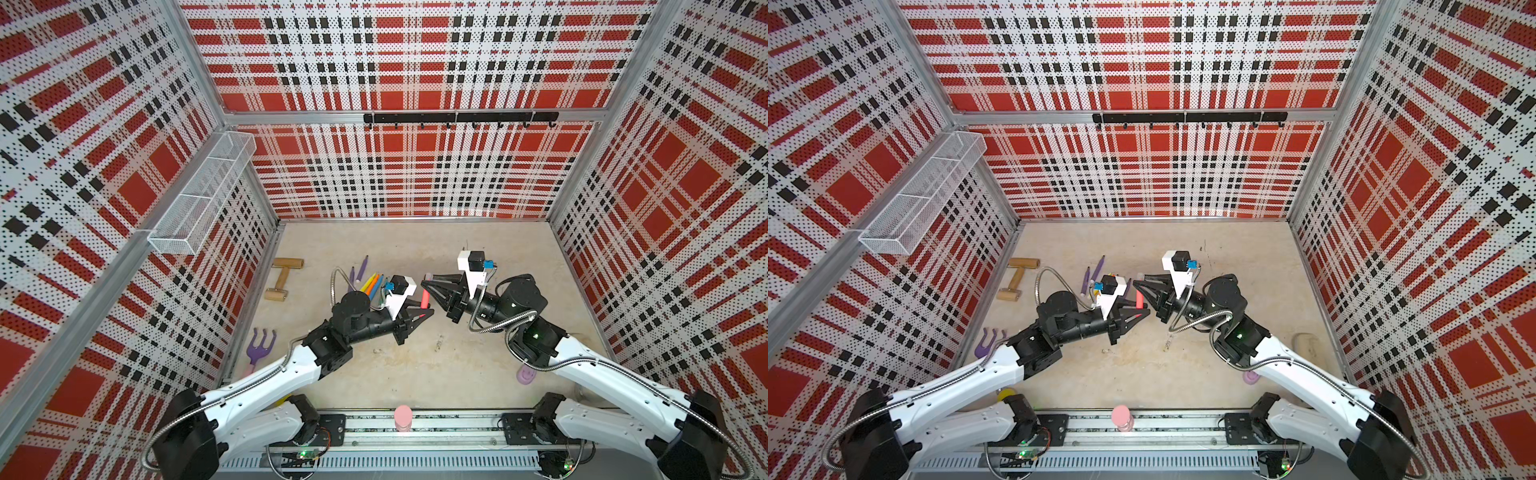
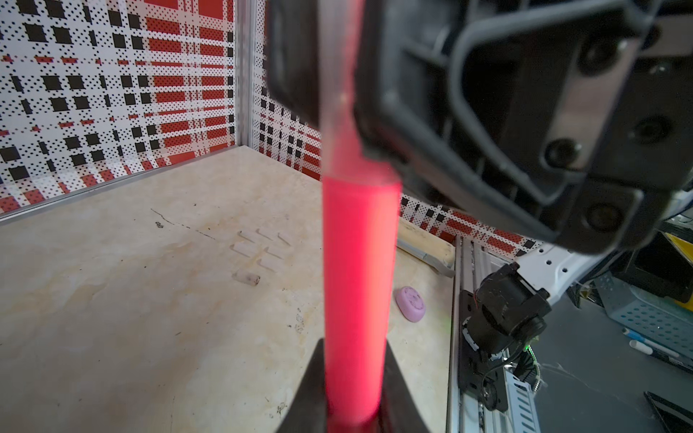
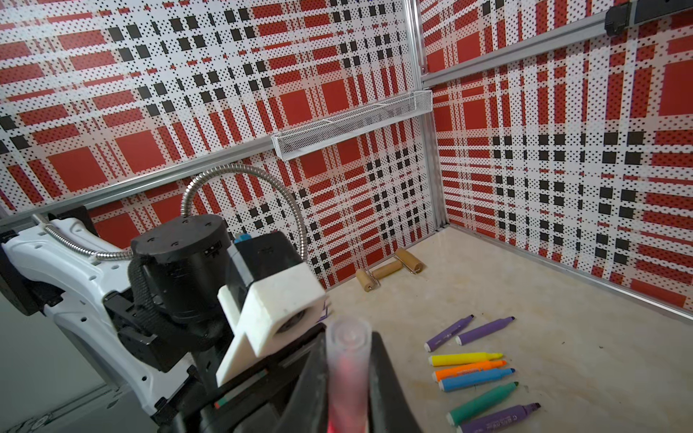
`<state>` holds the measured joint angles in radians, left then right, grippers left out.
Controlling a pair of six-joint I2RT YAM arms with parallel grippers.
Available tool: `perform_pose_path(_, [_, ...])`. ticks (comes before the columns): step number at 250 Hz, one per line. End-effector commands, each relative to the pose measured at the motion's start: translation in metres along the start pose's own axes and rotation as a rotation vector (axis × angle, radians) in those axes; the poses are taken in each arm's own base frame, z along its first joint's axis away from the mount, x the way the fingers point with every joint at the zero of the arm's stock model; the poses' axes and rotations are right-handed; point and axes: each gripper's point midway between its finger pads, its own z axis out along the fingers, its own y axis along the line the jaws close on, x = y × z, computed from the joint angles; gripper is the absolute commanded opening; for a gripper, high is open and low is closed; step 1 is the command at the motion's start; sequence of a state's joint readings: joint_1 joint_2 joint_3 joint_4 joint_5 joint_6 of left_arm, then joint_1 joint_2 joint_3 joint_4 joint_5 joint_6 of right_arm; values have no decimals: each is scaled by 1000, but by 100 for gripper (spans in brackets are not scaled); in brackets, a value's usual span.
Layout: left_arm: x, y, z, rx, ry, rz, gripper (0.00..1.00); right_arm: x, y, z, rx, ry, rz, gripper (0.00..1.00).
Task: Remove pen caps from pens
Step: Open the pen cap on the pen.
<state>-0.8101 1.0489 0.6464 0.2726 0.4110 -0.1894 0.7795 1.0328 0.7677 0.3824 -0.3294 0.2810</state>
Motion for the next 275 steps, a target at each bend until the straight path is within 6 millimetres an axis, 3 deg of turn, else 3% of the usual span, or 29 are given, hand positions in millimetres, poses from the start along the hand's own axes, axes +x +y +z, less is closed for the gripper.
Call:
perform_pose_path(1, [10, 6, 5, -26, 32, -15, 0, -40, 5, -9, 5, -94, -66, 0])
perform_pose_path(39, [52, 30, 6, -143, 100, -55, 0, -63, 3, -24, 14, -156, -69, 0])
perform_pose_path(84, [85, 43, 7, -213, 156, -69, 0, -91, -2, -46, 22, -267, -51, 0])
perform_pose_path(161, [95, 31, 13, -155, 143, -121, 0, -120, -4, -68, 91, -404, -118, 0])
perform_pose_path(230, [120, 21, 22, -126, 171, -164, 0, -133, 0, -67, 87, -424, -163, 0])
perform_pose_path(275, [131, 17, 25, -113, 178, -182, 0, -152, 3, -73, 117, -464, -199, 0])
